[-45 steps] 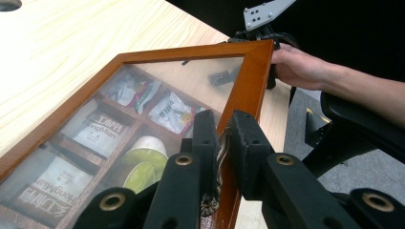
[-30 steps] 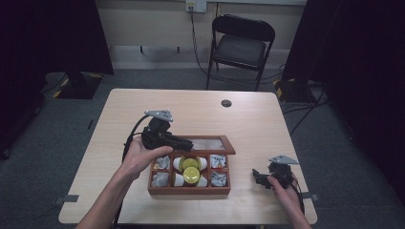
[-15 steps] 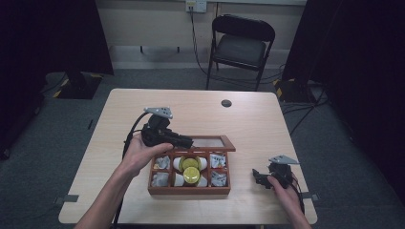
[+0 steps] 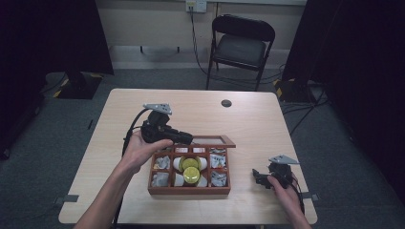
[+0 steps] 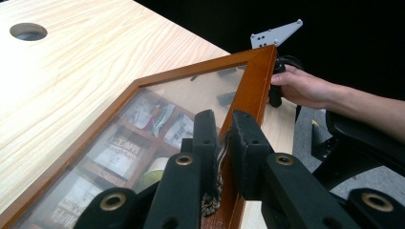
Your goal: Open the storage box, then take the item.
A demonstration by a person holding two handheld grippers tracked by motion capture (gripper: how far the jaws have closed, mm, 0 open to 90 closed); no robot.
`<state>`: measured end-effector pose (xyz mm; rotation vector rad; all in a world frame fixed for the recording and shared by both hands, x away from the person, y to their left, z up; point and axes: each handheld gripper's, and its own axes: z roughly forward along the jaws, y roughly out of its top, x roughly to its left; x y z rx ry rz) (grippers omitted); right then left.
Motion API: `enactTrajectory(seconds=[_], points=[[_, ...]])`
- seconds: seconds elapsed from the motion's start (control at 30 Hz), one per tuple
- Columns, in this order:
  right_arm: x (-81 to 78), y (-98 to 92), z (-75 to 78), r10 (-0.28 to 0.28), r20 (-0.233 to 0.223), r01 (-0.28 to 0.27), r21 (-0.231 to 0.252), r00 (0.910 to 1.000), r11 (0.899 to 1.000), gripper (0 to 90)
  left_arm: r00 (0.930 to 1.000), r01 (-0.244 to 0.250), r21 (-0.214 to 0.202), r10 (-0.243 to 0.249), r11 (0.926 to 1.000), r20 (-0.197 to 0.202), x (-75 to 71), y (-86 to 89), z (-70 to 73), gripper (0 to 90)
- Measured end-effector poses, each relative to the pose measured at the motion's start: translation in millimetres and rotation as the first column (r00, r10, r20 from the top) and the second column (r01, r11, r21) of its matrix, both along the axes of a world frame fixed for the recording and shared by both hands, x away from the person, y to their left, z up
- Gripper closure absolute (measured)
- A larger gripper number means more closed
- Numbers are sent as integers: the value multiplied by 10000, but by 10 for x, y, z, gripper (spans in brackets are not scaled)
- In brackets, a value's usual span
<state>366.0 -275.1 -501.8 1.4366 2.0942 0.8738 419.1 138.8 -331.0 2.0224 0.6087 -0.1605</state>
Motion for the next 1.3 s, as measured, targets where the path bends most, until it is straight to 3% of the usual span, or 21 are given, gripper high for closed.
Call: enactTrajectory(seconds=[0.57,0.77,1.03,1.23,1.3], points=[[-3,-2,1,87,-4,-86,48,10000,10000,123,9999,-146,-59,146,9999,48,25,2,24,812],[-19,37,36,625,-41,-624,142,9980,9979,145,9999,-166,-98,167,9998,8,24,6,21,813],[-74,163,137,1559,502,-1586,560,9865,9858,145,9999,-144,-76,144,9999,33,38,1,33,813],[-119,245,213,1926,713,-1975,699,9787,9778,144,9999,-127,-44,128,9999,68,46,6,43,814],[-149,284,281,2125,1066,-2225,930,9713,9705,144,9999,-123,-51,123,9999,63,45,5,44,814]])
